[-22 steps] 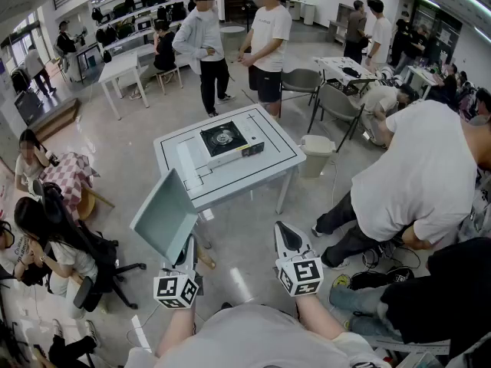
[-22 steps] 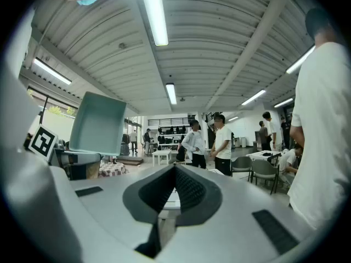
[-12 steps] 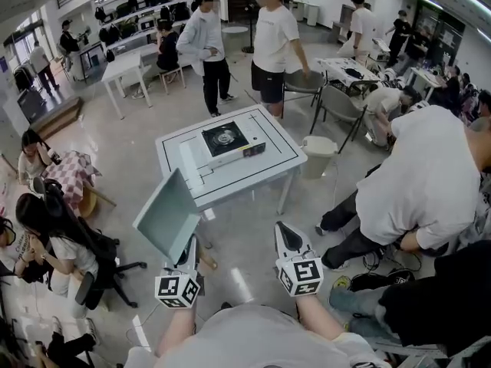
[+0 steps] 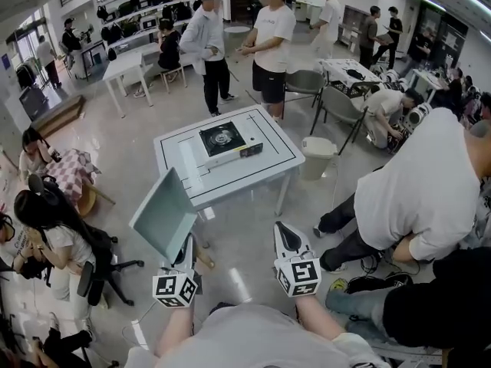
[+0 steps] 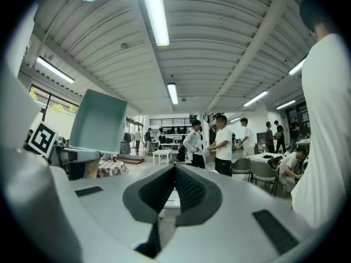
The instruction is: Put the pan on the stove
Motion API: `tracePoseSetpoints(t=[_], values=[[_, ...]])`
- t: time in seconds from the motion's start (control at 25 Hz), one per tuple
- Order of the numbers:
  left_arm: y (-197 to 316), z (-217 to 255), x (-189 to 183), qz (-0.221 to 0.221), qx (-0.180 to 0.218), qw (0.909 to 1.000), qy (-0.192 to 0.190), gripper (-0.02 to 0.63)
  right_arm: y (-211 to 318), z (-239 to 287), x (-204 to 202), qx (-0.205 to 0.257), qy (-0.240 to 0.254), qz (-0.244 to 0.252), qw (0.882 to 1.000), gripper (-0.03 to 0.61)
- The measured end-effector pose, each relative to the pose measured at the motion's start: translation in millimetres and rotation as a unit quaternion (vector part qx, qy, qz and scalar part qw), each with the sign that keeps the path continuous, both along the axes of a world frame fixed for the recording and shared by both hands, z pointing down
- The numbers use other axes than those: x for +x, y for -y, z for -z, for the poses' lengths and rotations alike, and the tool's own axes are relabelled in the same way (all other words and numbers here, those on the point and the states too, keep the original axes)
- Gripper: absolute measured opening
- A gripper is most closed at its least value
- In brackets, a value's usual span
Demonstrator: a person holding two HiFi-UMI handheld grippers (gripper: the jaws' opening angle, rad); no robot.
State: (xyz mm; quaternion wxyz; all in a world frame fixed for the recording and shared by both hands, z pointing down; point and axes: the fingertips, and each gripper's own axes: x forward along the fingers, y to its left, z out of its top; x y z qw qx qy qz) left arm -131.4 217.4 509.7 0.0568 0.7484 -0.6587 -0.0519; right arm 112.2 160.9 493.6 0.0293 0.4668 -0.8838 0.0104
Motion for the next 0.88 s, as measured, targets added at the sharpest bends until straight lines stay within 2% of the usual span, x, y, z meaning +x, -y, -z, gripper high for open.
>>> tracePoseSetpoints(t=[0.4, 0.6, 0.88], values=[[17.4, 4.8, 12.5, 0.007, 0.003, 1.0, 0.005, 0.12, 18.7, -0.7, 10.8, -0.002, -0.003, 0.015, 1.0, 0.008], [53.4, -3.7, 9.9, 0.008, 0.005, 1.0, -0.002, 0.12, 53.2, -5.3, 9.7, 0.0, -0.007, 0.017, 1.0, 0.009], [125.8, -15.3, -17.7, -0.002, 0.005, 1.0, -0.003, 0.12, 120.8, -13.2, -18.6, 0.005, -0.012, 0.014, 1.0, 0.009]])
